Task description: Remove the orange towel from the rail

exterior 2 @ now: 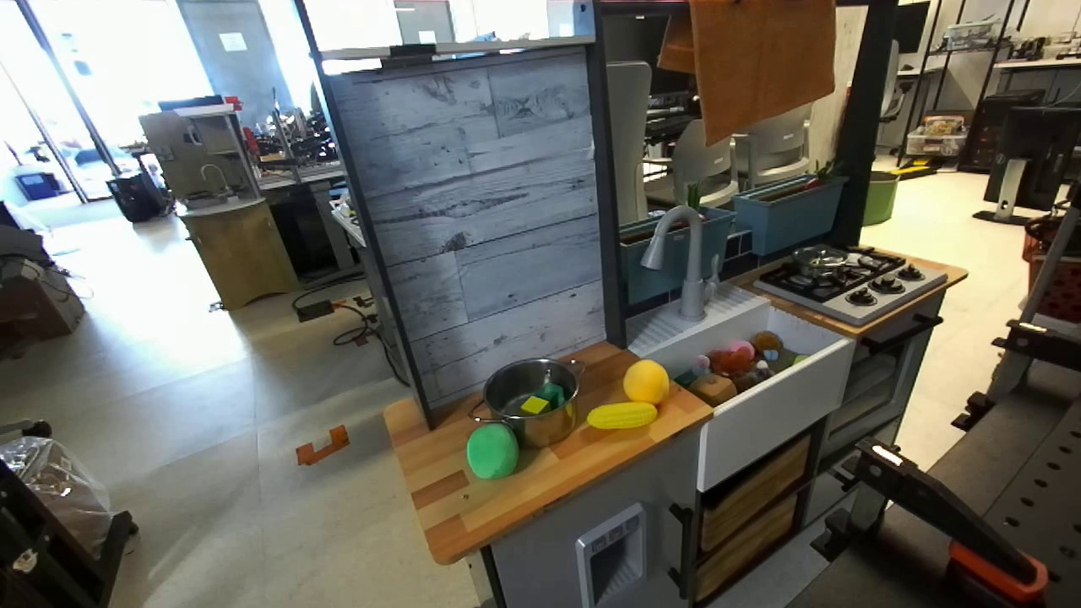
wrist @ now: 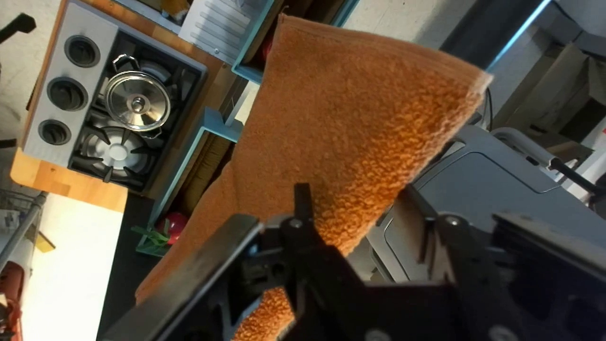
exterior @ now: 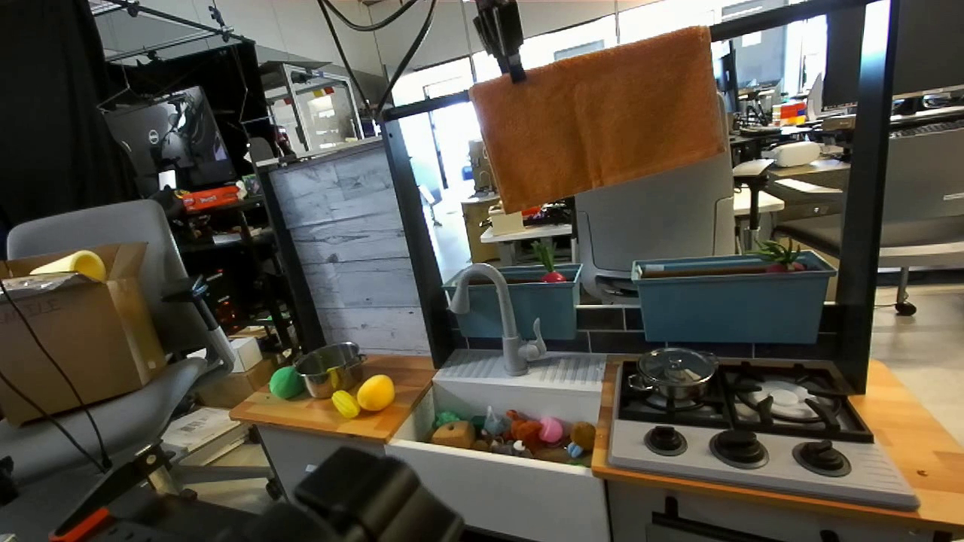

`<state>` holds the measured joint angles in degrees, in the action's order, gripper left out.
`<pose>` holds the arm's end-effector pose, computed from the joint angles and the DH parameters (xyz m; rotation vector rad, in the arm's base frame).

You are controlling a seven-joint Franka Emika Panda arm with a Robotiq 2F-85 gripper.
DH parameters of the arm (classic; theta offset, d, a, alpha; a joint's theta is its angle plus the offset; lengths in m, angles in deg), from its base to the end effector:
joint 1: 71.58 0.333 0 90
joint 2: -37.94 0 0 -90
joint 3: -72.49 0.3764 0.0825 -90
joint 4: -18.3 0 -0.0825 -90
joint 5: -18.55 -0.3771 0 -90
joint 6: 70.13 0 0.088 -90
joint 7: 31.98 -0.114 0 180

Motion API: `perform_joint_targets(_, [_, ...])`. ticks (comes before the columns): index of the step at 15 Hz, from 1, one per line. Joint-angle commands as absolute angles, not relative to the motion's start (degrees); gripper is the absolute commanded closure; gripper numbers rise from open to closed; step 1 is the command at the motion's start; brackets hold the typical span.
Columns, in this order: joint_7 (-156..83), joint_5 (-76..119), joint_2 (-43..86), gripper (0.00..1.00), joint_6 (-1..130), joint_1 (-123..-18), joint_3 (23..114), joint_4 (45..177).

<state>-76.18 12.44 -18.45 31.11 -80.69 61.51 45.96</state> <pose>0.8226 -0.1833 0.5147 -2.6873 1.4983 -0.4816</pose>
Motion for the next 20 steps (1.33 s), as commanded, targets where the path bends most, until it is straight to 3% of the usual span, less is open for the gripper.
perform_joint_targets(1, [-75.4,14.6,-20.4,0.77,26.5,-81.7,63.4,39.4])
perform_joint_targets(4, [-75.0,15.2,-16.8,0.99,28.7,-81.1,63.8,44.8])
perform_joint_targets(8, [-75.0,15.2,-16.7,1.0,28.9,-81.2,64.3,44.8])
perform_joint_targets(9, [-75.1,15.5,-16.6,0.74,28.6,-81.1,64.1,44.9])
perform_joint_targets(12, [-75.3,15.9,-17.0,0.6,28.4,-81.0,63.9,45.3])
perform_joint_targets(17, [-76.2,16.9,-19.7,0.22,26.9,-81.3,63.5,42.3])
perform_joint_targets(18, [-76.3,17.0,-19.6,0.66,27.2,-81.2,63.4,42.5])
perform_joint_targets(20, [-76.3,17.1,-19.6,0.62,27.4,-81.2,63.5,42.9])
